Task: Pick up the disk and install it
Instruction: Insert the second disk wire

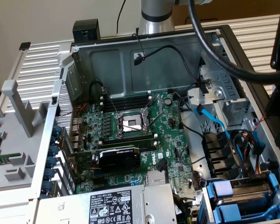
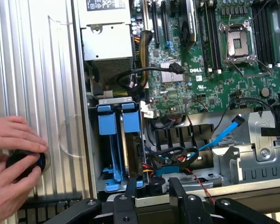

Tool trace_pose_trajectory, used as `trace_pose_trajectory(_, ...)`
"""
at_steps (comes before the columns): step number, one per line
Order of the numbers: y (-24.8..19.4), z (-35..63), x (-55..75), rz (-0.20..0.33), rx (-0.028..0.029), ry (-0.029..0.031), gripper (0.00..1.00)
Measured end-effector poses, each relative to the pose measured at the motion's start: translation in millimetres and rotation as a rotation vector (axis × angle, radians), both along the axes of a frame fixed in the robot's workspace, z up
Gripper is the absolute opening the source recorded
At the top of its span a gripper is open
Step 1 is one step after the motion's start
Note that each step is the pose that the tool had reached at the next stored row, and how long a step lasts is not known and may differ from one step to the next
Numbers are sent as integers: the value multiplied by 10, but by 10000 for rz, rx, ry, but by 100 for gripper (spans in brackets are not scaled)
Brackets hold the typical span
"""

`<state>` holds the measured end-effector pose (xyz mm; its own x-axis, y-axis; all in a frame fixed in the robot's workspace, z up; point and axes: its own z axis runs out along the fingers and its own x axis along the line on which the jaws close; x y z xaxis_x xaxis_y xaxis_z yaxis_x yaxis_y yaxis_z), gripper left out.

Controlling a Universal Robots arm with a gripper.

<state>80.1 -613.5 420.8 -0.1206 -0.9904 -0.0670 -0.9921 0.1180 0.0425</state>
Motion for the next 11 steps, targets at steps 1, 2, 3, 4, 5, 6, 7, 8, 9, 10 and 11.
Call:
trace_pose_trajectory(1,0,0,0,-15,-45,6,45)
trace_pose_trajectory(2,1,-3,0,-24,-105,12,45)
trace_pose_trajectory(3,6,-5,0,-25,-180,16,45)
trace_pose_trajectory(4,18,-7,0,-25,-244,19,45)
trace_pose_trajectory(5,33,-9,1,-26,-318,23,45)
trace_pose_trajectory(6,49,-12,3,-27,-380,28,45)
trace_pose_trajectory(7,66,-17,8,-27,-423,38,45)
trace_pose_trajectory(8,85,-27,16,-27,-449,50,45)
trace_pose_trajectory(9,101,-39,29,-26,-464,59,45)
trace_pose_trajectory(10,117,-56,49,-25,-470,63,45)
trace_pose_trajectory(11,128,-74,68,-25,-472,66,45)
